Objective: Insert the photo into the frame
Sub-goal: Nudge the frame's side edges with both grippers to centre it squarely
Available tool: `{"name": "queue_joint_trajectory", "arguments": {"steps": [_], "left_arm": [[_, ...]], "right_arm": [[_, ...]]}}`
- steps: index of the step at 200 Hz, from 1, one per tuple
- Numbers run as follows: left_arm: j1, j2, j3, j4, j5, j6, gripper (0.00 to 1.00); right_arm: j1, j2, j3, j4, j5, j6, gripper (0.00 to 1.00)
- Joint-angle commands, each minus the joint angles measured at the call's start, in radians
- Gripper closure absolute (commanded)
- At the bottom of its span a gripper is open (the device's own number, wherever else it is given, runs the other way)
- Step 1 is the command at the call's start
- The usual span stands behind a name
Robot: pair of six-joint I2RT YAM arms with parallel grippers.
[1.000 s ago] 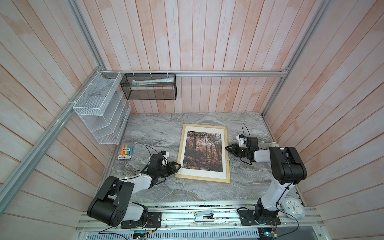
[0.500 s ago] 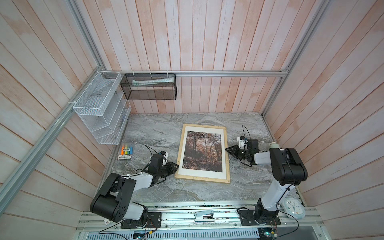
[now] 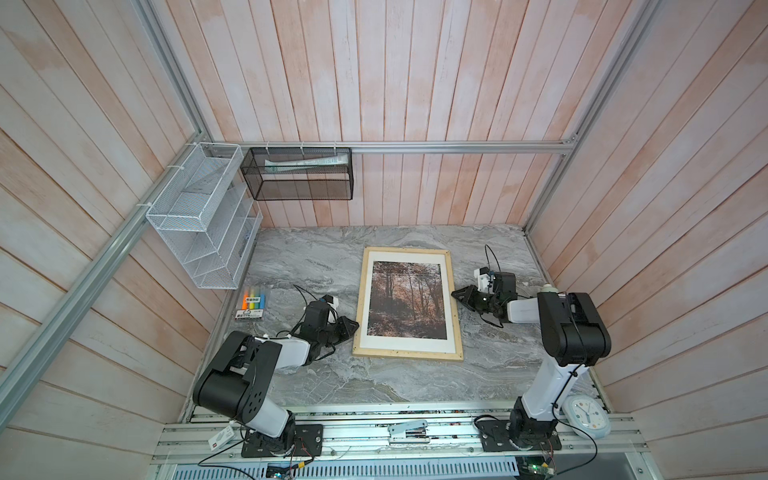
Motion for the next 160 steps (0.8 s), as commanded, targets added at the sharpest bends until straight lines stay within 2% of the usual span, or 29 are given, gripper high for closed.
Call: {"name": "queue_joint_trajectory", "arguments": {"steps": [1,46,102,160], "left_arm": [[-0.015,0.109,0.042,-0.01,0.044,0.026,0.81],[-0.015,0.228,0.13,0.002,0.072,0.036,0.83],[-0.015,0.252,0.179,-0.031,0.061,0.058,0.83],[-0.01,0.265,0.217,-0.075,0.015,0.077,0.84]], "right_arm": [[0.016,0.045,0.032,-0.033,-0.031,0.005,0.79],[0.006,0.094,0.094,-0.045,-0.04,0.004,0.79],[0.006,0.148,0.161,-0.057,-0.056,0.005,0.79],[0.001,0.123,0.158,-0.069,-0.051,-0.004,0.78]]}}
